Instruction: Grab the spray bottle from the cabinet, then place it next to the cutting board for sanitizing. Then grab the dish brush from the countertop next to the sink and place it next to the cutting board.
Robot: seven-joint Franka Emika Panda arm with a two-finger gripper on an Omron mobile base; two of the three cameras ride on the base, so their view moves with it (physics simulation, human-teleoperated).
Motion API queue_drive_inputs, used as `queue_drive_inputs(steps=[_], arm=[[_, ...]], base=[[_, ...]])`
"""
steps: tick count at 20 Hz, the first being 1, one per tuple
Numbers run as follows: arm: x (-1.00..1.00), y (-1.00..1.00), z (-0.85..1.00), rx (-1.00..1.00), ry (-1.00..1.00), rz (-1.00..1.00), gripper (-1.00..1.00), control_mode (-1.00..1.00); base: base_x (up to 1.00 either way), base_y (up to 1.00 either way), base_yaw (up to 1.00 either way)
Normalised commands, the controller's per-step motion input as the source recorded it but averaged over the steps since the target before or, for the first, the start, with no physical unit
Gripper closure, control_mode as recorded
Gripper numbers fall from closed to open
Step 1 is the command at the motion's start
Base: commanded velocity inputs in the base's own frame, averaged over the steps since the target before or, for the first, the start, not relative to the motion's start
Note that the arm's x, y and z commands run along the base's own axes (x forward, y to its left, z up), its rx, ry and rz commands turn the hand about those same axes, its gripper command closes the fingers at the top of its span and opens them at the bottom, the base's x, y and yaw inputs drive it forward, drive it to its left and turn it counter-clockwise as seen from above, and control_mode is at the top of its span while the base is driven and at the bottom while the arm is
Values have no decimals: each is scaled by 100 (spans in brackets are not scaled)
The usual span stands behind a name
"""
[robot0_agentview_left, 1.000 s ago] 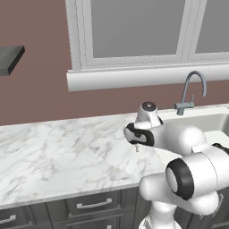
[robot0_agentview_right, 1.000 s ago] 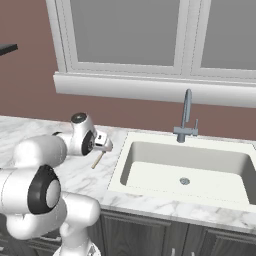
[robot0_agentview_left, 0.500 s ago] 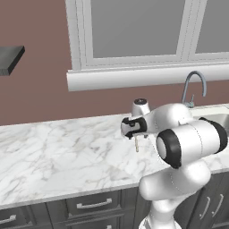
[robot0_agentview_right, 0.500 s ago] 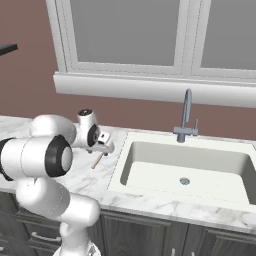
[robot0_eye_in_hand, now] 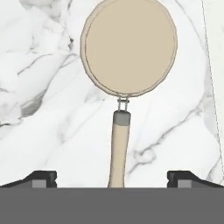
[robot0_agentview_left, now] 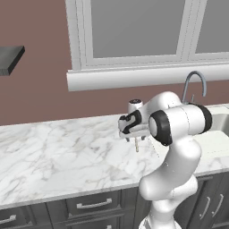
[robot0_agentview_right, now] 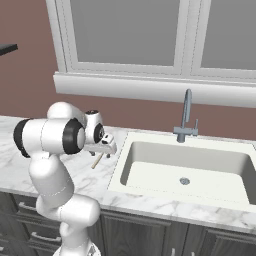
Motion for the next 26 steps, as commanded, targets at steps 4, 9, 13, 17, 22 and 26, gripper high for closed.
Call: queue_drive_inputs(steps=[4, 9, 13, 17, 22, 26], arm=[[39, 0, -38, 0, 4, 0, -100, -100], [27, 0, -35, 0, 0, 0, 100, -100], [4, 1, -28, 0, 0, 0, 100, -100], [1, 8, -31, 0, 0, 0, 100, -100], [-3, 22, -6, 3, 0, 0, 100, -100], [-28, 60, 8, 2, -1, 0, 100, -100]], base=[[0, 0, 0], [0, 0, 0], [0, 0, 0], [0, 0, 0], [0, 0, 0], [0, 0, 0]])
